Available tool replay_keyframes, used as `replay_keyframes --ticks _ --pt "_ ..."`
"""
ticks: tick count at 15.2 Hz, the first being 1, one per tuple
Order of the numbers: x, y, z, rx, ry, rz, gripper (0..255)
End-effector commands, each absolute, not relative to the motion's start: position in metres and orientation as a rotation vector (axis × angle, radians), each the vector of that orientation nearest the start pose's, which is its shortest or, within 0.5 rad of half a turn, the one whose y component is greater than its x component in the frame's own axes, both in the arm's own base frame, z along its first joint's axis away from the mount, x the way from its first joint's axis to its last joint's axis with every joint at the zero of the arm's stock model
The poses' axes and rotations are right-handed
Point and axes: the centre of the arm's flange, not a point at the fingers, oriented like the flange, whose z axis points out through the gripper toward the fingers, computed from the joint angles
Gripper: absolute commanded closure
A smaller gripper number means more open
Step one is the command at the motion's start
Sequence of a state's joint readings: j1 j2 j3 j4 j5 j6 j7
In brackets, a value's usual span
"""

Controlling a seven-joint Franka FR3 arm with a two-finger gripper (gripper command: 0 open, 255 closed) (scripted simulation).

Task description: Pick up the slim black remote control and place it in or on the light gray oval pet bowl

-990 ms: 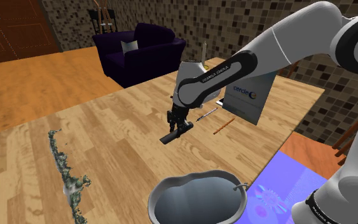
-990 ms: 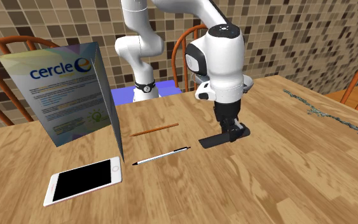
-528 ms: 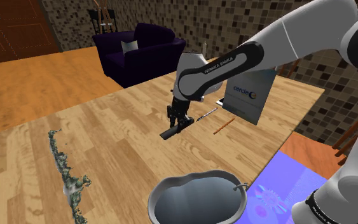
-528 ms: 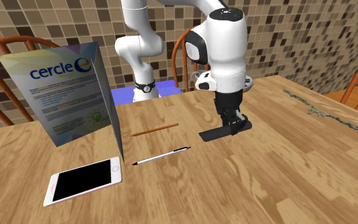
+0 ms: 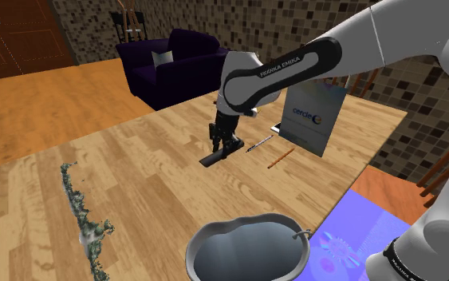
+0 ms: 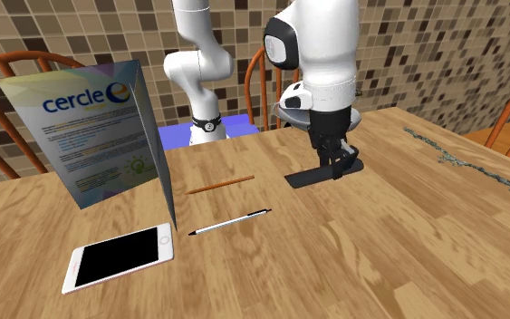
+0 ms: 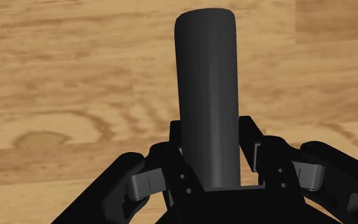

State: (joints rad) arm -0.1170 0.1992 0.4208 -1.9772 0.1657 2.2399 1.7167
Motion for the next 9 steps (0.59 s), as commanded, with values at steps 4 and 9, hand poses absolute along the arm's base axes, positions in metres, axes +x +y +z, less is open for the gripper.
replay_keyframes --ticks 4,9 --pt "0.574 0.175 0.414 -2.140 2.038 0.209 255" --pt "0.574 0.175 0.440 -2.140 2.038 0.209 255"
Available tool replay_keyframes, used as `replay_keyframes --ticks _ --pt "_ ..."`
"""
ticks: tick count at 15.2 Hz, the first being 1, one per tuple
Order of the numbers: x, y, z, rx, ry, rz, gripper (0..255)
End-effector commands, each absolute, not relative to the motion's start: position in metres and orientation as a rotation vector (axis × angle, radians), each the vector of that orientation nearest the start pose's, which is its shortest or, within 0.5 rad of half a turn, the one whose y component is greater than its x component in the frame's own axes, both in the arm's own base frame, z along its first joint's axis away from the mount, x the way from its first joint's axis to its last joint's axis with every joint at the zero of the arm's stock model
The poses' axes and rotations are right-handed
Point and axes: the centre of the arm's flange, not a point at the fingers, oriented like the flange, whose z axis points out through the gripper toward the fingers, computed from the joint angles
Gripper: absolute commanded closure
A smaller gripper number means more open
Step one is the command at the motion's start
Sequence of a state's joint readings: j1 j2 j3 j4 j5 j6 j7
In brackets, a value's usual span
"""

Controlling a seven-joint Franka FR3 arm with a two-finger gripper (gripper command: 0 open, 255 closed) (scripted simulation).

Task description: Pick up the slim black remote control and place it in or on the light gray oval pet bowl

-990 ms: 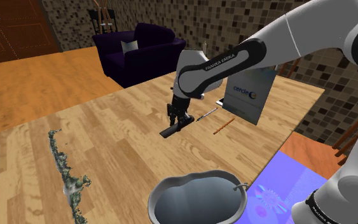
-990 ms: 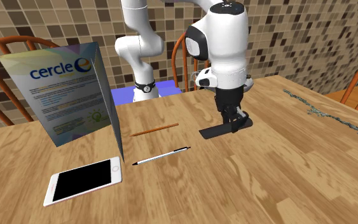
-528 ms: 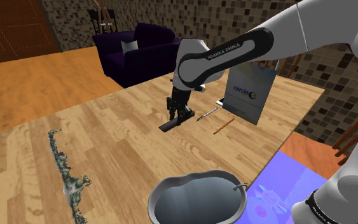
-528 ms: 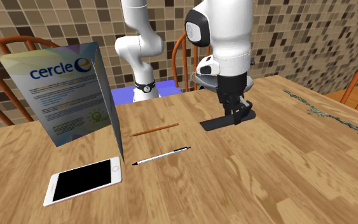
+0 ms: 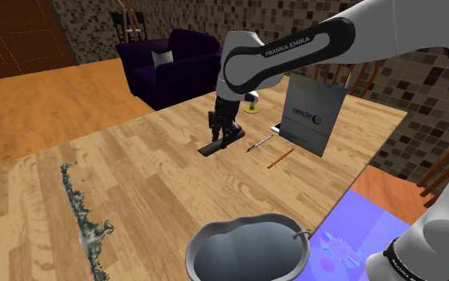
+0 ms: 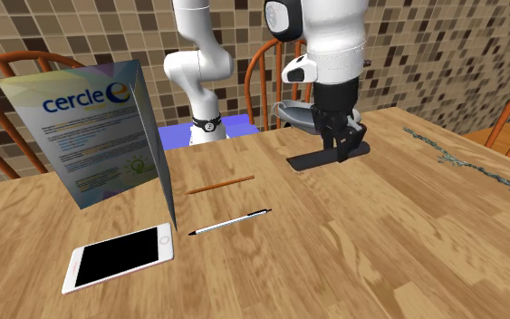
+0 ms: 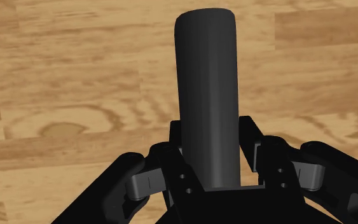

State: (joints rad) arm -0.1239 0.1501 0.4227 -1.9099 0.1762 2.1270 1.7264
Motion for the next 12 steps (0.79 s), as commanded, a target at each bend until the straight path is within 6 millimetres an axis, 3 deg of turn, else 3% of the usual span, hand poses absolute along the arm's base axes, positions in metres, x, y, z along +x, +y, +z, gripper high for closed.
replay_keyframes --ticks 1,8,12 --pt "0.574 0.175 0.445 -2.140 2.038 0.209 255" --pt "0.574 0.175 0.481 -2.140 2.038 0.209 255" --pt "0.527 0.198 0.479 -2.140 2.038 0.209 255"
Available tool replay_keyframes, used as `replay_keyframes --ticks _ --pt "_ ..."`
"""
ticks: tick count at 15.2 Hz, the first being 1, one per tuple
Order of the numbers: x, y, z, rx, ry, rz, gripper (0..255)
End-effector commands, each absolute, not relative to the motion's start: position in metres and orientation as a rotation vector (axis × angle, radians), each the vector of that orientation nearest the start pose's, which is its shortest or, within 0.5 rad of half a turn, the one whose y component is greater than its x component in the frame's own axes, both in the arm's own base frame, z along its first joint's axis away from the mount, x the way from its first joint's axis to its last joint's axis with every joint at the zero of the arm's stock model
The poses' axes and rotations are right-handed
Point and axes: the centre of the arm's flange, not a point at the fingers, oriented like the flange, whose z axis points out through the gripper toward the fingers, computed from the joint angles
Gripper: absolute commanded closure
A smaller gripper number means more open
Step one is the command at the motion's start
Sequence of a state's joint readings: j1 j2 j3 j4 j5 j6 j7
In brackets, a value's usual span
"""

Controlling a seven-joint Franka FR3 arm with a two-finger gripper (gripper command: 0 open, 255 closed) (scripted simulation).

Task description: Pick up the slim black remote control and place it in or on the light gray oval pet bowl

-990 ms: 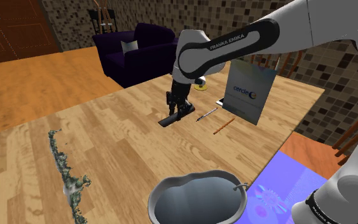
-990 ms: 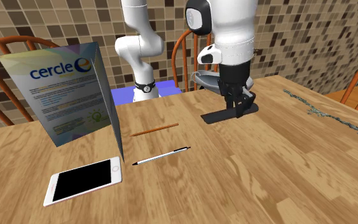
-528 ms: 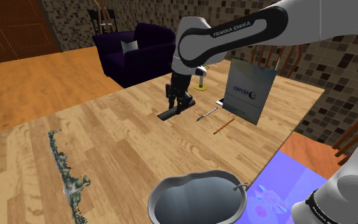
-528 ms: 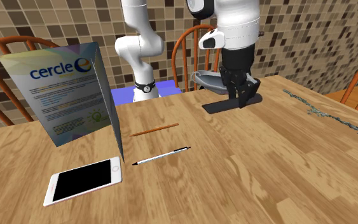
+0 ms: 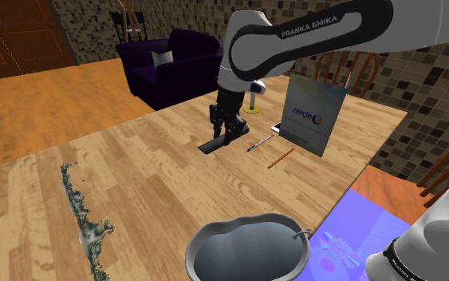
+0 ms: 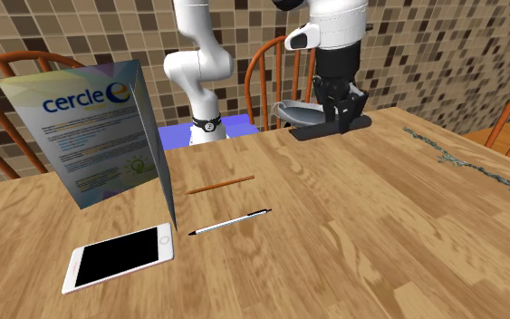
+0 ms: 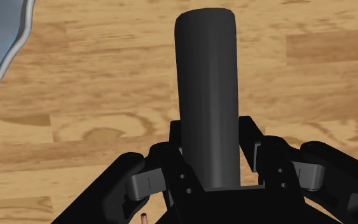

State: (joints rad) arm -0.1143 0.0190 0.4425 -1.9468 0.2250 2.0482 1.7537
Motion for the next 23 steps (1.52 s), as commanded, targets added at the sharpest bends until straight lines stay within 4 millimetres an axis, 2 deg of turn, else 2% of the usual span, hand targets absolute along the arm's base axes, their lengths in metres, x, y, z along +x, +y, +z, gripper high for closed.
replay_keyframes --ticks 1,22,23 --pt "0.515 0.204 0.479 -2.140 2.038 0.209 255" --pt "0.262 0.324 0.468 -2.140 2.038 0.209 255" --pt "0.262 0.324 0.463 -2.140 2.038 0.209 255"
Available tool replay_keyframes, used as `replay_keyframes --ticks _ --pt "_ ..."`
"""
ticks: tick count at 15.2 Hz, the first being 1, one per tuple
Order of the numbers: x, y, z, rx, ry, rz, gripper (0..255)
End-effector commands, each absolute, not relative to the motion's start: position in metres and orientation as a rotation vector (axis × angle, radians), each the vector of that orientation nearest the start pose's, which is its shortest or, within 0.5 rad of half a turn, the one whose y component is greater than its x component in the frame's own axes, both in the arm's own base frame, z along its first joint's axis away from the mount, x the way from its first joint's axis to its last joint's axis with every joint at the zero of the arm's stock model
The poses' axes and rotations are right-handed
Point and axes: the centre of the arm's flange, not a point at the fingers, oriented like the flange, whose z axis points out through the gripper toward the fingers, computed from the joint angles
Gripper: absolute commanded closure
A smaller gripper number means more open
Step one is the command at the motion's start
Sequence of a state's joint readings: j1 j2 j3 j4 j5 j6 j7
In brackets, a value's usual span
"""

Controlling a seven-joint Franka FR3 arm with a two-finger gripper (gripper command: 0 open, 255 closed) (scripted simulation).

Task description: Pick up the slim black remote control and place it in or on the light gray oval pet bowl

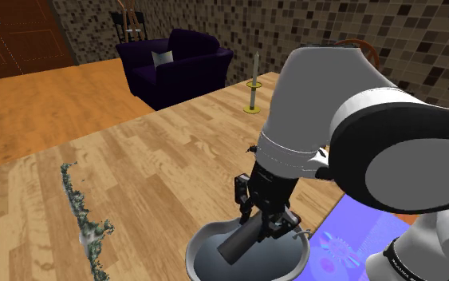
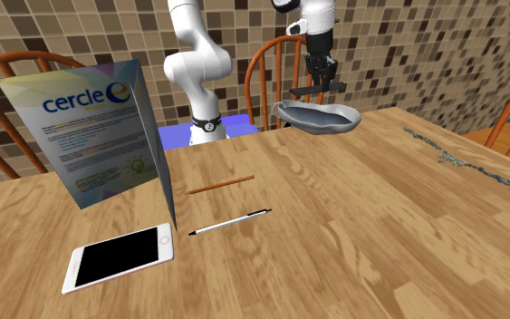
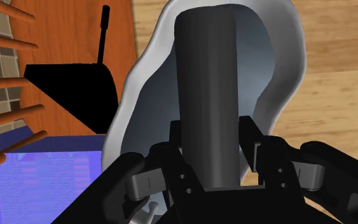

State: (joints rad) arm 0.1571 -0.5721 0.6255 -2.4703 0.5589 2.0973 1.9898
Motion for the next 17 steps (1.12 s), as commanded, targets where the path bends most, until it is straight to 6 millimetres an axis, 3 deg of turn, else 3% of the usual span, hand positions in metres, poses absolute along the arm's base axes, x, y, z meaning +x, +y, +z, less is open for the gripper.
replay_keyframes --ticks 1,10,17 --pt "0.262 0.324 0.458 -2.140 2.038 0.209 255" --pt "0.262 0.324 0.411 -2.140 2.038 0.209 255" --pt "0.262 0.324 0.411 -2.140 2.038 0.209 255"
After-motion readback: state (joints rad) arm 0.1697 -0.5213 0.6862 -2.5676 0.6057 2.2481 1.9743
